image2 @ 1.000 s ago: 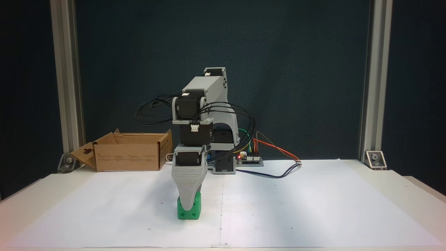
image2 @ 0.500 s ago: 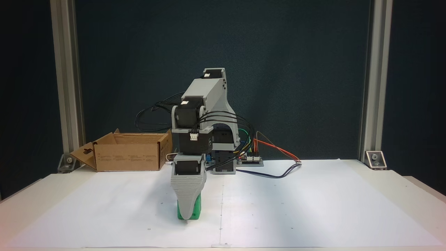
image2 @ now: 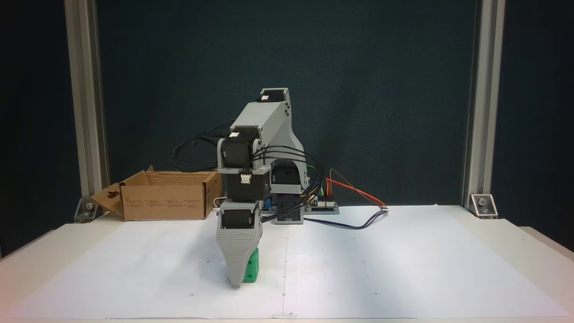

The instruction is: Grasp a green dice and put it in the bin.

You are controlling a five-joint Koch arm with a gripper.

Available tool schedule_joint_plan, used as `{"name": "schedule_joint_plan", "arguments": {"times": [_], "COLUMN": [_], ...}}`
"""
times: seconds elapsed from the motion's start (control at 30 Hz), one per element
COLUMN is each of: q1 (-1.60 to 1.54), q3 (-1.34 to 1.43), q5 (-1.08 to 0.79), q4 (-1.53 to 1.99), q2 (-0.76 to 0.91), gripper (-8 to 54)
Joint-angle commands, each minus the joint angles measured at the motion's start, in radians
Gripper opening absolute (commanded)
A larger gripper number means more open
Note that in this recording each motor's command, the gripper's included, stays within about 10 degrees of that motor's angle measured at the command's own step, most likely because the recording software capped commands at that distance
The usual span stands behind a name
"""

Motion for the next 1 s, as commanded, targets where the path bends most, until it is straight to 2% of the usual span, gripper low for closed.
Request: {"name": "schedule_joint_plan", "arguments": {"times": [0.0,0.2,0.4,0.8,0.97], "q1": [0.000,0.005,0.012,0.012,0.077], "q3": [-0.020,-0.012,-0.012,-0.012,-0.012], "q5": [-0.071,-0.066,-0.034,0.026,0.026], "q4": [-0.023,-0.028,0.021,0.262,0.279], "q2": [0.000,-0.002,0.020,0.552,0.641], "gripper": [32.8,11.6,11.5,11.5,11.5]}}
